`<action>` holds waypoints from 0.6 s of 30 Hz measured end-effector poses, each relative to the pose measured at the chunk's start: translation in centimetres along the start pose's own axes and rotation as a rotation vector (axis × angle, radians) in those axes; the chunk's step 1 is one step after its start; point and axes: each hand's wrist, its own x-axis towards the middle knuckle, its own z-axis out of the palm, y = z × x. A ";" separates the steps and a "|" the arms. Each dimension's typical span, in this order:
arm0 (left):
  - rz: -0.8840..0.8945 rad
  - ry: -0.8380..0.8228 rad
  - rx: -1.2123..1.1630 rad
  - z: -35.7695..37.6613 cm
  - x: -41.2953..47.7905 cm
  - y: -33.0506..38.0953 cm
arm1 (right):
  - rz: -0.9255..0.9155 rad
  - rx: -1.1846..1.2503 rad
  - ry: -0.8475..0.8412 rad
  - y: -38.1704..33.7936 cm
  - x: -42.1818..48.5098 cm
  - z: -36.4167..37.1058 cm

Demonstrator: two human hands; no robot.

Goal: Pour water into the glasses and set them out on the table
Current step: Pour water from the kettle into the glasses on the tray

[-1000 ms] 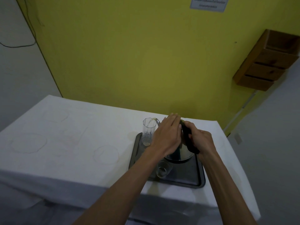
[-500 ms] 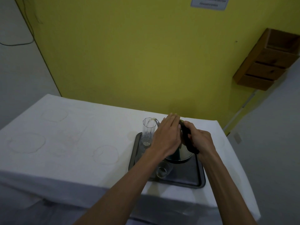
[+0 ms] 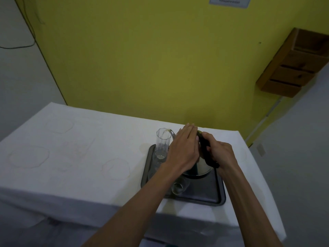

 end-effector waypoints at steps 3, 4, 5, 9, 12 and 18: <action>0.005 0.004 -0.001 0.0 0.0 0.1 | 0.009 0.001 -0.006 -0.1 -0.2 0.0; 0.005 0.001 0.000 0.1 0.0 0.1 | 0.008 0.002 -0.008 -0.2 -0.3 0.0; 0.002 0.001 0.002 0.1 0.0 0.1 | 0.010 0.001 -0.009 -0.2 -0.3 0.1; 0.000 0.012 0.011 0.0 0.0 0.1 | 0.011 0.013 -0.008 -0.4 -0.5 0.0; -0.007 0.013 0.005 -0.1 0.0 0.3 | 0.018 0.029 -0.014 -0.2 -0.4 0.0; -0.013 0.007 -0.015 -0.3 -0.1 0.7 | 0.028 0.037 -0.001 -0.1 -0.5 0.1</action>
